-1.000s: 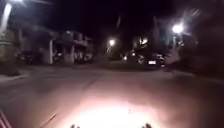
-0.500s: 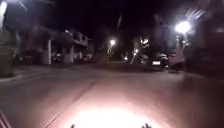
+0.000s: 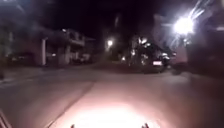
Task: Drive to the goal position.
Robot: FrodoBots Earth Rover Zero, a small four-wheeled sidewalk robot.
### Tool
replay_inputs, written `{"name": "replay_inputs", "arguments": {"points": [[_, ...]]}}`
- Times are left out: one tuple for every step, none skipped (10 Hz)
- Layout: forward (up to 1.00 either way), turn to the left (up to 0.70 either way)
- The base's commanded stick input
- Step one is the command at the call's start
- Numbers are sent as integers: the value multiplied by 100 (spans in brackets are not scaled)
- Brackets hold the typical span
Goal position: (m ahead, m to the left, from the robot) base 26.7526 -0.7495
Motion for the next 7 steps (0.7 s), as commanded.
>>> {"name": "replay_inputs", "arguments": {"points": [[85, 0], [85, 0], [85, 0], [85, 0], [85, 0], [85, 0], [85, 0]]}}
